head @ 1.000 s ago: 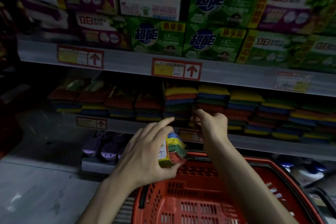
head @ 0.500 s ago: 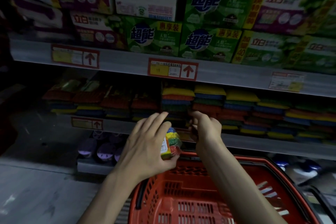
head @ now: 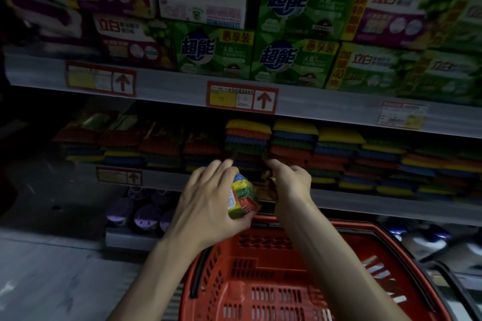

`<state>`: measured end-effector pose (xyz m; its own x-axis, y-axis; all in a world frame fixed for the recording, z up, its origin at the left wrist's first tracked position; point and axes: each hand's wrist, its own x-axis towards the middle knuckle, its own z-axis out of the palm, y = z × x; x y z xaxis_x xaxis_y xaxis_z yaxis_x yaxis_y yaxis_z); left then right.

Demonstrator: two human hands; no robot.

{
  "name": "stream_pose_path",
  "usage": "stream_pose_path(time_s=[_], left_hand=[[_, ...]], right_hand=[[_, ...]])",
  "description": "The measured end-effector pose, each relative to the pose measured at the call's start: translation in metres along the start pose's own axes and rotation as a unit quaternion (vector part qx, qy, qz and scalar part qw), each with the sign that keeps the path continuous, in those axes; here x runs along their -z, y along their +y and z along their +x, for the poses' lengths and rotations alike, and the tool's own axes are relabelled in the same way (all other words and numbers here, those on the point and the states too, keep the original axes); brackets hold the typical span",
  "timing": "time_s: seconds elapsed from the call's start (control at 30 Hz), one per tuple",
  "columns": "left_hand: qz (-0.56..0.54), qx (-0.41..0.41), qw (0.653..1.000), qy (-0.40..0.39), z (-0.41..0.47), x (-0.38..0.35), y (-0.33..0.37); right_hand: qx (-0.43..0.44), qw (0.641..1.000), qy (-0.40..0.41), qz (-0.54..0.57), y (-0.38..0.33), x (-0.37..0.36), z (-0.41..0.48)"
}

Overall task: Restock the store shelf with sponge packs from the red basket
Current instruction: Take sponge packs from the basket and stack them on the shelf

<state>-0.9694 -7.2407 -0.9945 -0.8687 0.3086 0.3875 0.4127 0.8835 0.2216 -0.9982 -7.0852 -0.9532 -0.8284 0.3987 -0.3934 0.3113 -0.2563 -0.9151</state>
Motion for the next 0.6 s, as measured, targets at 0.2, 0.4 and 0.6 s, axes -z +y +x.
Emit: stream_pose_path(time_s=[0.2, 0.4, 0.6], left_hand=[[-0.013, -0.004, 1.0, 0.005, -0.004, 0.0, 0.0], [-0.055, -0.009, 0.998, 0.025, -0.018, 0.007, 0.0], [-0.193, 0.093, 0.977, 0.022, -0.036, 0.017, -0.006]], right_hand=[[0.006, 1.0, -0.007, 0.003, 0.001, 0.002, 0.003], [0.002, 0.999, -0.034, 0.017, 0.001, 0.009, -0.003], [0.038, 0.993, -0.08, -0.073, 0.02, 0.03, -0.011]])
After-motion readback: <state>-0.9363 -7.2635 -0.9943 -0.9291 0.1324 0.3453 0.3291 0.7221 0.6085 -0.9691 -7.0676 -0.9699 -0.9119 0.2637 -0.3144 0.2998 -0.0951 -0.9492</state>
